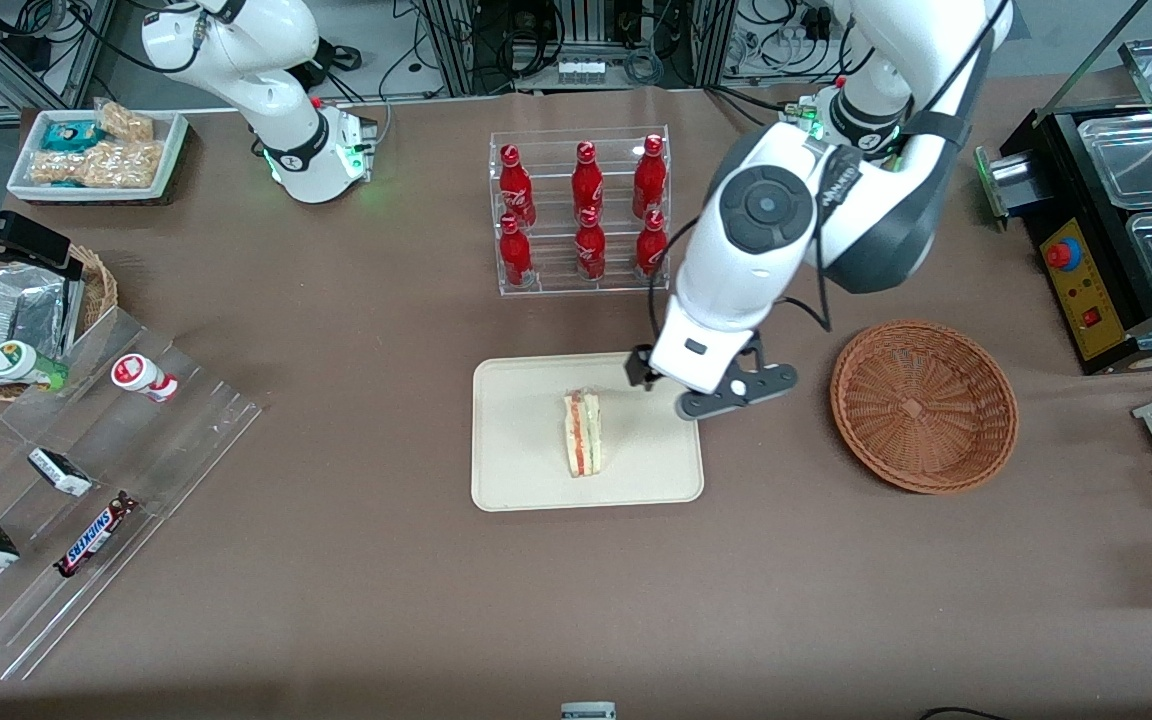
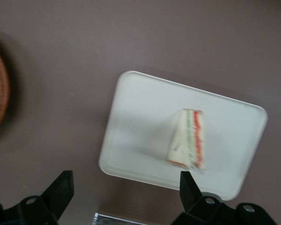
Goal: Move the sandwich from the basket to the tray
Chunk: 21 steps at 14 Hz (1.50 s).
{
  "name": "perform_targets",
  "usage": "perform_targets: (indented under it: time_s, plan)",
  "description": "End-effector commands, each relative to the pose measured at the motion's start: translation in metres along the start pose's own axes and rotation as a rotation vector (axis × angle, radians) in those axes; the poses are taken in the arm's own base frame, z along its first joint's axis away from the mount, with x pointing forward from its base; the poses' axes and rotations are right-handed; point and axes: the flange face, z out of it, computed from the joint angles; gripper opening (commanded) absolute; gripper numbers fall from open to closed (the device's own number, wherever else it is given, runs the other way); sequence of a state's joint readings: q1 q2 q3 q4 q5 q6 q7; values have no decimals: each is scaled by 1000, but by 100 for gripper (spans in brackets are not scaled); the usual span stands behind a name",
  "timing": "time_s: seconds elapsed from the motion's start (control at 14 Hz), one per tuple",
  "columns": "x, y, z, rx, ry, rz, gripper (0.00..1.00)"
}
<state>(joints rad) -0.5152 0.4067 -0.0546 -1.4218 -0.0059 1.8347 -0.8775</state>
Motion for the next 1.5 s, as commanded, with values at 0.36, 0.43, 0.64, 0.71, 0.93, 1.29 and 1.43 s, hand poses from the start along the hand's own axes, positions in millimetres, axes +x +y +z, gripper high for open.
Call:
perform_targets:
  time_s: [0.36, 0.43, 0.64, 0.71, 0.93, 1.29, 1.43]
  plan:
    - [62, -154, -13, 94, -7, 43, 100]
    - [67, -177, -22, 95, -12, 79, 100]
    - [79, -229, -47, 105, -55, 179, 100]
    - [78, -242, -58, 106, -66, 212, 100]
    - [72, -272, -91, 114, -117, 308, 100]
    - [84, -327, -123, 90, -125, 319, 100]
    - [85, -330, -127, 90, -118, 313, 100]
